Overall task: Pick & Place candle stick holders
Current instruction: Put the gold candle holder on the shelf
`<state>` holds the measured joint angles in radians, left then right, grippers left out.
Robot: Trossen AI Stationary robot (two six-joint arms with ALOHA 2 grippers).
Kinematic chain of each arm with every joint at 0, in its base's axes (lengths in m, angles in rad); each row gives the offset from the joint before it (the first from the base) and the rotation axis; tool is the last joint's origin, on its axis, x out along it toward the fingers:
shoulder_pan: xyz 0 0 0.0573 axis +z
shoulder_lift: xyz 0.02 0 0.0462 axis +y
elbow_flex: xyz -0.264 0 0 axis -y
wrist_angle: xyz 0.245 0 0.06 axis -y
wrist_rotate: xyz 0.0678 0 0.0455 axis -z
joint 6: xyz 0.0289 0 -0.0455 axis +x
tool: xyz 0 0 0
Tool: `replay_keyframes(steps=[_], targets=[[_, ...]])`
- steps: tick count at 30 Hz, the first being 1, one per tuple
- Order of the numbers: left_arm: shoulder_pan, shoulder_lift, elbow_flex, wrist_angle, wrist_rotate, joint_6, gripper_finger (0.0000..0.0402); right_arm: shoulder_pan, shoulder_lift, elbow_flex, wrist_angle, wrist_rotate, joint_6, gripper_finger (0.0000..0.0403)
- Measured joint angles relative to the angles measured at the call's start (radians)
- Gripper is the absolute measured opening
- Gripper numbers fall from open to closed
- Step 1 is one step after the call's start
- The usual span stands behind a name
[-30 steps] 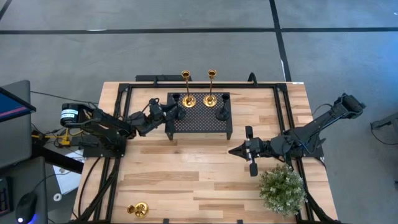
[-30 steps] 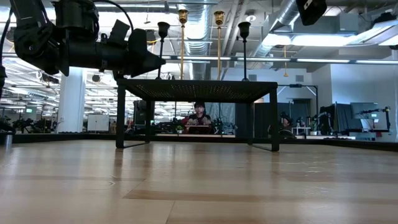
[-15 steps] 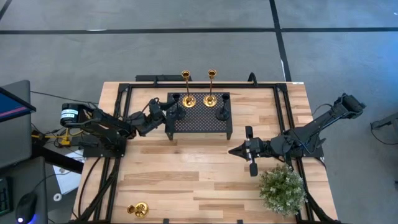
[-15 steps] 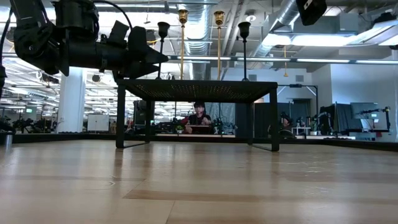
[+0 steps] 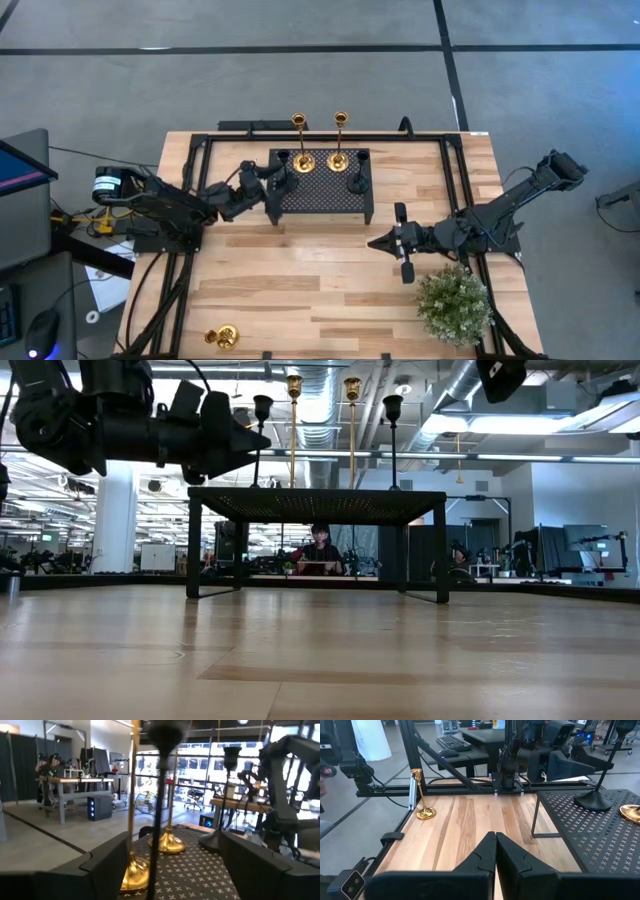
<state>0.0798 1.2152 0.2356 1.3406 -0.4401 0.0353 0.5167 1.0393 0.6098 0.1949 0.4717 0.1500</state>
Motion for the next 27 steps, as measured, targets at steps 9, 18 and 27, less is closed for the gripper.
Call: replay_keyframes(steps=[9, 18, 27], targets=[[-0.032, -0.005, -0.004, -0.008, -0.105, 0.088, 0.0301, 0.000, 0.000, 0.000, -0.001, -0.003, 0.000, 0.0000], [-0.062, -0.048, -0.004, -0.019, -0.140, 0.107, 0.0301, 0.000, 0.000, 0.000, -0.004, -0.003, 0.000, 0.0000], [-0.230, -0.177, -0.004, -0.067, -0.226, 0.243, 0.0300, 0.000, 0.000, 0.000, -0.009, -0.004, 0.001, 0.0000]])
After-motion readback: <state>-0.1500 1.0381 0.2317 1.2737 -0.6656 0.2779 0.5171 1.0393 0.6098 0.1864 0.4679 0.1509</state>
